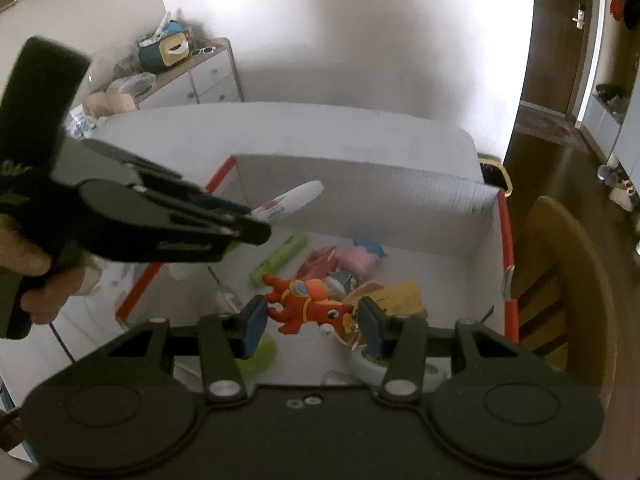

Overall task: Organize rigid objects
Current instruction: 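Carry the glue stick with the left tool while the right tool carries the fish figurine over the box, then release the glue stick from the left tool while the right tool drops the fish figurine in the box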

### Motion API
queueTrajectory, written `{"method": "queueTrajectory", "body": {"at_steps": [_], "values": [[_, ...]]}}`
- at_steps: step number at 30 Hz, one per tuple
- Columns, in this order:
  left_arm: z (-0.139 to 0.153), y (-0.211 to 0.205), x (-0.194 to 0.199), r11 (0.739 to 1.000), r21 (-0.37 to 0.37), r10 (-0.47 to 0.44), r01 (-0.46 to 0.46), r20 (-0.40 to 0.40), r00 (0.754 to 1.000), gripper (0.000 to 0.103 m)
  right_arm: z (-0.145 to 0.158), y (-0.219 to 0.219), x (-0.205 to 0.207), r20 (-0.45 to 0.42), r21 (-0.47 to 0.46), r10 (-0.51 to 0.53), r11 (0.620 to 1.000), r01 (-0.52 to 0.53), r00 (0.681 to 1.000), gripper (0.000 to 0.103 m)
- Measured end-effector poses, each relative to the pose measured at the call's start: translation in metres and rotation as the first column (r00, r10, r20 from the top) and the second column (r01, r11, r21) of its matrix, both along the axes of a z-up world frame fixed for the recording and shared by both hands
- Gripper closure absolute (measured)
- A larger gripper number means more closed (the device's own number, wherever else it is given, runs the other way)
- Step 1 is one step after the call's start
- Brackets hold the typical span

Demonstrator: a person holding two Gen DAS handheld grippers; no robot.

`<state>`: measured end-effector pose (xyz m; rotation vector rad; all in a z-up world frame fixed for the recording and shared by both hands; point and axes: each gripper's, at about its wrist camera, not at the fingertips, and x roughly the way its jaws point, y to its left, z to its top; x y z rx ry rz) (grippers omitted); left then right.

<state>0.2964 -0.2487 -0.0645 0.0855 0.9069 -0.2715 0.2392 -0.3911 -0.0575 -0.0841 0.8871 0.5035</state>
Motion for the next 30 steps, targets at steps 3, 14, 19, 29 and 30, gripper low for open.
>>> {"method": "queueTrajectory", "body": {"at_steps": [3, 14, 19, 29, 30], "values": [[-0.010, -0.007, 0.010, 1.000, 0.019, 0.007, -0.007, -0.015, 1.000, 0.086, -0.008, 0.000, -0.001, -0.012, -0.003, 0.014, 1.000, -0.014, 1.000, 0.054], [-0.041, -0.019, 0.036, 0.995, 0.085, 0.064, -0.059, -0.057, 0.996, 0.086, -0.037, 0.009, 0.006, -0.059, -0.069, 0.064, 0.995, -0.068, 0.996, 0.054], [-0.052, -0.024, 0.042, 0.993, 0.106, 0.067, -0.058, -0.084, 0.994, 0.085, -0.045, 0.012, 0.007, -0.079, -0.079, 0.082, 0.993, -0.089, 0.993, 0.054], [-0.062, -0.024, 0.049, 0.991, 0.121, 0.077, -0.059, -0.153, 0.985, 0.085, -0.044, 0.010, 0.009, -0.116, -0.055, 0.080, 0.995, -0.087, 0.990, 0.054], [-0.062, -0.025, 0.049, 0.991, 0.121, 0.078, -0.059, -0.160, 0.984, 0.085, -0.044, 0.009, 0.009, -0.121, -0.051, 0.076, 0.995, -0.083, 0.990, 0.054]]}}
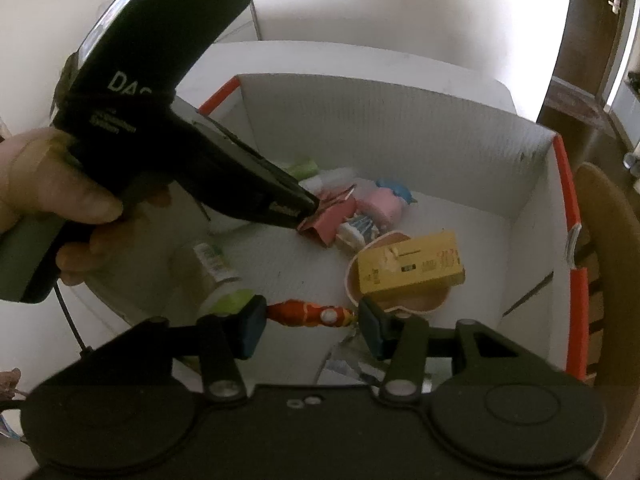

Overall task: Organize rigid objects
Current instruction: 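Release the glue stick from the left tool while the right tool drops the fish figurine in the box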

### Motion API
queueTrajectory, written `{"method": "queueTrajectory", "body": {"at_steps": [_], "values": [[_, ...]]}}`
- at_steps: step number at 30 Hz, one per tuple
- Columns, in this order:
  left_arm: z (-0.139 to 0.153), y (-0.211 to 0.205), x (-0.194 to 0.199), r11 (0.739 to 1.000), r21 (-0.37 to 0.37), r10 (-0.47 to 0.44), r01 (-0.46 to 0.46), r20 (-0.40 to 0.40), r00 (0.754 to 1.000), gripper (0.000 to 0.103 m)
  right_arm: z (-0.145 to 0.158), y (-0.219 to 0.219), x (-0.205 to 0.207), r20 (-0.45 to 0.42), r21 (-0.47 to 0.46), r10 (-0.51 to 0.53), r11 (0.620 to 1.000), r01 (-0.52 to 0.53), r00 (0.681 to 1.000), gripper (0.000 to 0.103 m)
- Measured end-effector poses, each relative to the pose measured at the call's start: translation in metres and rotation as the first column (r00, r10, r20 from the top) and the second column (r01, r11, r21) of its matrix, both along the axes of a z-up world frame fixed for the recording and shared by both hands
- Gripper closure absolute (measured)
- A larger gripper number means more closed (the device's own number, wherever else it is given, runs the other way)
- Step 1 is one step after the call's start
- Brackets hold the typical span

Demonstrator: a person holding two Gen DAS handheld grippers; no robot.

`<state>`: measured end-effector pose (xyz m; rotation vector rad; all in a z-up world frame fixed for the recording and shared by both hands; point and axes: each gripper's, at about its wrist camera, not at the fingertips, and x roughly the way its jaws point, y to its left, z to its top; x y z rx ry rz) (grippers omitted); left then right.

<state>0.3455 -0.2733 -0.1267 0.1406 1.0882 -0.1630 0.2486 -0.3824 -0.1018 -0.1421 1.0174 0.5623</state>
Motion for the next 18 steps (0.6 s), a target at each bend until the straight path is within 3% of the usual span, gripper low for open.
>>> {"method": "queueTrajectory", "body": {"at_steps": [4, 8, 18], "values": [[-0.003, 0.001, 0.004, 1.000, -0.002, 0.012, -0.012, -0.033, 0.999, 0.085, 0.000, -0.005, 0.002, -0.014, 0.016, -0.016, 1.000, 0.017, 1.000, 0.051], [-0.002, 0.004, 0.004, 0.999, -0.022, 0.037, -0.038, -0.052, 0.998, 0.085, 0.002, -0.010, 0.002, -0.013, 0.035, -0.036, 0.999, 0.037, 0.999, 0.040], [0.013, 0.005, -0.006, 0.999, -0.036, 0.040, -0.041, -0.031, 0.999, 0.085, 0.016, -0.018, -0.004, 0.001, 0.076, -0.059, 0.995, 0.059, 0.998, 0.039]]}}
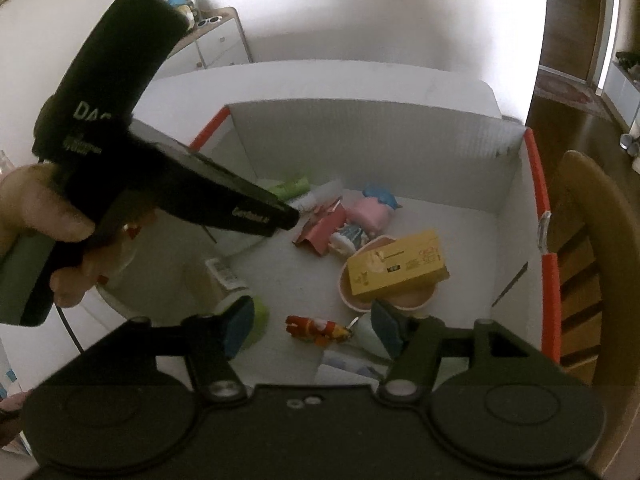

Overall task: Organize rigid objects
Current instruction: 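Release the glue stick from the left tool while the right tool drops the fish figurine in the box, then withdraw both tools from the box back over the table items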

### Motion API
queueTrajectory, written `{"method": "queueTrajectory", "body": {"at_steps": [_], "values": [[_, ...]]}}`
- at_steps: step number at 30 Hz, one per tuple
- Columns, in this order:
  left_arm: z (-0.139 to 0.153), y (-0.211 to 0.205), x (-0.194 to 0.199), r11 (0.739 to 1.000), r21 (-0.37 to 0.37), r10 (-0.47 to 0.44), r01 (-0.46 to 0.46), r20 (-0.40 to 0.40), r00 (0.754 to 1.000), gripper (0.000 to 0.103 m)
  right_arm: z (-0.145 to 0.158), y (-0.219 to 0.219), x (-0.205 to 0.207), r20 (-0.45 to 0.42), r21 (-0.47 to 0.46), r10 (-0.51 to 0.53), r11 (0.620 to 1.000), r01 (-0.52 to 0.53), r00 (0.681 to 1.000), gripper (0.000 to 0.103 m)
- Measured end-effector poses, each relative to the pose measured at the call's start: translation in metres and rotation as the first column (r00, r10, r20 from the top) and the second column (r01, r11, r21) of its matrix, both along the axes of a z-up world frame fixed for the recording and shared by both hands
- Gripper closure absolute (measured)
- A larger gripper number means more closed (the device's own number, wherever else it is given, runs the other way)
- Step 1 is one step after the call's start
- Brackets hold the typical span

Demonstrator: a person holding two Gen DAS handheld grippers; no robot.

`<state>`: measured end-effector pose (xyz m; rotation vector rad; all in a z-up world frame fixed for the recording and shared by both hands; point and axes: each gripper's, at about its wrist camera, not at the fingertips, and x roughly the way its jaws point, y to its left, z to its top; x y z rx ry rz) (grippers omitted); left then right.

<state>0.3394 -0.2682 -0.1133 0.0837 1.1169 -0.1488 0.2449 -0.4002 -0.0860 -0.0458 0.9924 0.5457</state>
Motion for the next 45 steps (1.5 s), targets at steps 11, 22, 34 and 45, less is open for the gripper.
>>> {"method": "queueTrajectory", "body": {"at_steps": [11, 22, 34, 45], "values": [[0.025, 0.000, -0.021, 1.000, -0.023, 0.007, -0.006, 0.054, 0.999, 0.084, 0.018, -0.002, -0.009, 0.043, 0.023, 0.000, 1.000, -0.001, 0.999, 0.028], [0.060, 0.014, -0.058, 0.998, -0.059, 0.008, 0.002, 0.172, 0.985, 0.038, 0.041, 0.005, -0.020, 0.096, 0.034, -0.017, 0.999, 0.014, 0.995, 0.022], [0.089, 0.050, -0.094, 0.993, -0.111, -0.003, 0.033, 0.260, 0.966, 0.035, 0.070, 0.037, -0.042, 0.196, 0.058, -0.078, 0.996, 0.068, 0.978, 0.005], [0.106, 0.116, -0.124, 0.985, -0.165, 0.005, 0.050, 0.320, 0.947, 0.022, 0.080, 0.093, -0.057, 0.235, 0.065, -0.129, 0.991, 0.117, 0.963, 0.000]]}}
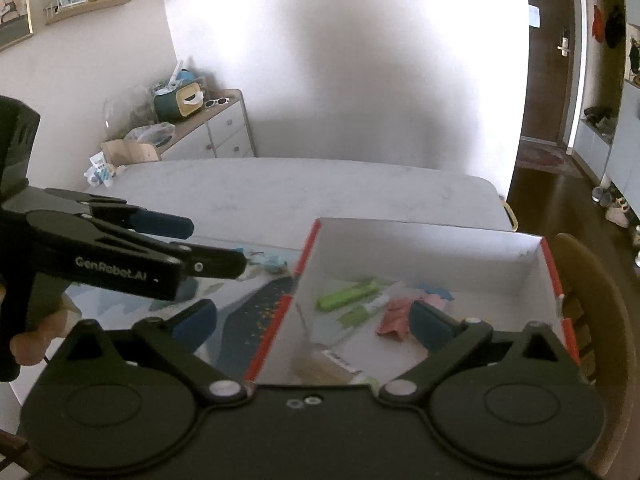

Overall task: Organize rigid objects
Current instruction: 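Withdraw both tools from the box back over the table items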

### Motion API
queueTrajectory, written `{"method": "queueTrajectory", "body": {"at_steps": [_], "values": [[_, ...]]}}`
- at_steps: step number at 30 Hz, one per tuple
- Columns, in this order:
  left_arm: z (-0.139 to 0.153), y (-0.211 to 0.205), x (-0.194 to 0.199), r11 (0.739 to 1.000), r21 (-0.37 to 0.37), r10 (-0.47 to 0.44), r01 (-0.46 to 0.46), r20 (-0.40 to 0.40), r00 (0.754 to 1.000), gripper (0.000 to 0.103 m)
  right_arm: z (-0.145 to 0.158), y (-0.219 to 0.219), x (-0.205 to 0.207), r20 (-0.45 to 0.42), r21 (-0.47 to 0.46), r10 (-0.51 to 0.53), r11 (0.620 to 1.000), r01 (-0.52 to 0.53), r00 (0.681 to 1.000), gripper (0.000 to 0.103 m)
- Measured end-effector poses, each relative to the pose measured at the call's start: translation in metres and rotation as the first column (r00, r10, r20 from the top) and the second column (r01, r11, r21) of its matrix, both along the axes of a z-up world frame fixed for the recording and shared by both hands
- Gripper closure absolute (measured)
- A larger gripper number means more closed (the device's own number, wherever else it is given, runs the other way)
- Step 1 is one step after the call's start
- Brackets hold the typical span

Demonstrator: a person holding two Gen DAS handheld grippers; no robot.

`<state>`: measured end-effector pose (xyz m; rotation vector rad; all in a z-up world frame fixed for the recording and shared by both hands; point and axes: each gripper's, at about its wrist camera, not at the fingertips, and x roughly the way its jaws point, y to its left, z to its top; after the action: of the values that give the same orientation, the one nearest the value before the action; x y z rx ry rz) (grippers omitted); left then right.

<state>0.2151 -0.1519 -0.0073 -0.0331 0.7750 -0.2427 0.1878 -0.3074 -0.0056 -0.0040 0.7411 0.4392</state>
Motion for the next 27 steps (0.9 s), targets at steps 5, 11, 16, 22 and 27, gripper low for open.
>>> {"method": "queueTrajectory", "body": {"at_steps": [5, 11, 16, 22, 27], "values": [[0.000, 0.034, -0.008, 1.000, -0.017, 0.005, -0.005, -0.002, 1.000, 0.020, -0.001, 0.029, -0.005, 0.001, 0.006, -0.021, 1.000, 0.021, 1.000, 0.000], [-0.006, 0.074, -0.010, 1.000, -0.012, 0.009, -0.010, -0.010, 1.000, 0.019, -0.004, 0.064, -0.004, -0.003, 0.001, -0.031, 1.000, 0.031, 1.000, 0.000], [-0.015, 0.101, -0.004, 1.000, 0.002, 0.010, -0.010, -0.012, 1.000, 0.006, -0.008, 0.091, 0.005, -0.001, -0.024, -0.026, 0.999, 0.026, 1.000, 0.001], [-0.038, 0.138, 0.009, 0.997, -0.014, 0.072, -0.073, -0.021, 0.997, 0.004, -0.009, 0.114, 0.026, -0.005, -0.032, -0.031, 0.999, 0.030, 1.000, 0.001], [-0.066, 0.159, 0.027, 0.991, 0.015, 0.134, -0.134, -0.032, 0.990, 0.004, -0.014, 0.128, 0.050, -0.040, -0.026, -0.043, 0.999, 0.042, 0.998, 0.001]]}}
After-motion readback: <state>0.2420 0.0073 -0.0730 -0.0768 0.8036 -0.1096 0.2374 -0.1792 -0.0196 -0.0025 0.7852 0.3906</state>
